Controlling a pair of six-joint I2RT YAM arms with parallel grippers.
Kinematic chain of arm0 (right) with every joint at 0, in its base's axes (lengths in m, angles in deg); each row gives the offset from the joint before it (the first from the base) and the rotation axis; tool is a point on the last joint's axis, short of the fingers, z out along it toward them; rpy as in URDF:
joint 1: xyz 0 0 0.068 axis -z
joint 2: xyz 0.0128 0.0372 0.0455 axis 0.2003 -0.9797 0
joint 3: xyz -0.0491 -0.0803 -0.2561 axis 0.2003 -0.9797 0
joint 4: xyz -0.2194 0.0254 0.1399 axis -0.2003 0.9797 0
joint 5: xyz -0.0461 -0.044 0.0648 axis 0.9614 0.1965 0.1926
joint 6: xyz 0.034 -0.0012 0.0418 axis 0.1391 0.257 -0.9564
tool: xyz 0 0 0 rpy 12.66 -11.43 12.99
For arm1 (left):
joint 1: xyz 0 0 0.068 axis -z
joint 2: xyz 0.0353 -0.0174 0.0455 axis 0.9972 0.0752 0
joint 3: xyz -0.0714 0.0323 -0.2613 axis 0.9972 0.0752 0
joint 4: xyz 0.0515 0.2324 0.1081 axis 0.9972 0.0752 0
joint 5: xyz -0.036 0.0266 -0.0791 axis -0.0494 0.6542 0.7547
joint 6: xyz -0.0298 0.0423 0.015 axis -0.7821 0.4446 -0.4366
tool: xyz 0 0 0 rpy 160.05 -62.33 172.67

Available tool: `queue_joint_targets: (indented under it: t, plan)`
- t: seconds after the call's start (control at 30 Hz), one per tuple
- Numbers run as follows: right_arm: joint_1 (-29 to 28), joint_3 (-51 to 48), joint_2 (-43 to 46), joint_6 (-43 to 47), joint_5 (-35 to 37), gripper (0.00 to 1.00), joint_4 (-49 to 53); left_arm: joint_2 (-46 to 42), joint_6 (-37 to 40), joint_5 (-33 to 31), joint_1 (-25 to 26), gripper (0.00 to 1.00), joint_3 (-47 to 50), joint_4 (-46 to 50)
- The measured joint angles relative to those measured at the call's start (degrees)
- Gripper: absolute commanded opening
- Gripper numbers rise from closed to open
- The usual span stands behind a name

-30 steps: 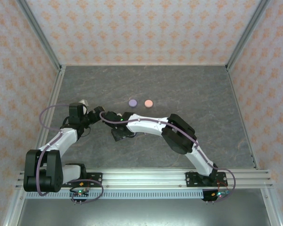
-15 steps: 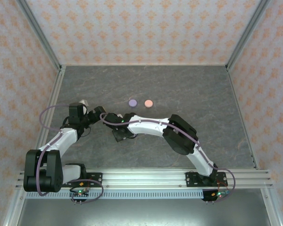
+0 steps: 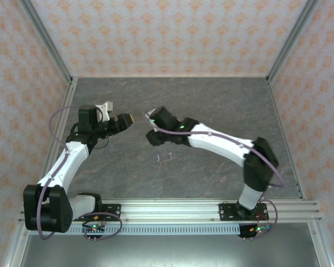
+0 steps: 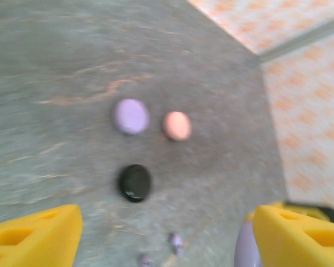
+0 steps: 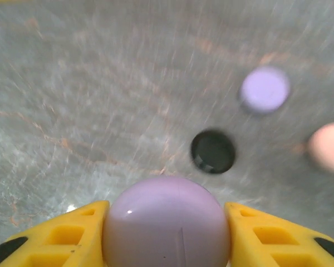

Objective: Insert the wireless bluetooth earbuds into the charging case

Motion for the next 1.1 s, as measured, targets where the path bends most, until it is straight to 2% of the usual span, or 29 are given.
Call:
queue_joint_targets:
  t: [0.2, 0.43, 0.6, 0.8, 1.1]
  plan:
    - [1.4, -7.2, 11.6, 14.4, -2.3, 0.46, -10.1, -0.7, 5.7, 10.4, 2.3, 0.78, -9.8, 7.0]
    - [1.3, -13.5, 15.8, 27.8, -3.7, 0.46, -18.3, -0.7, 10.0, 16.8, 7.0, 0.77, -13.0, 10.6]
    - [1.3, -16.2, 16.6, 34.4, -4.4, 0.46, -21.5, -0.7, 11.1, 17.7, 9.8, 0.76, -13.2, 11.1]
    - [1.3, -17.1, 17.7, 37.9, -6.3, 0.46, -23.1, -0.6, 12.0, 17.6, 11.4, 0.75, -13.2, 11.5]
    - [1.3, -17.3, 19.4, 38.1, -9.6, 0.46, -24.3, 1.6, 11.3, 17.1, 14.3, 0.62, -12.7, 10.2]
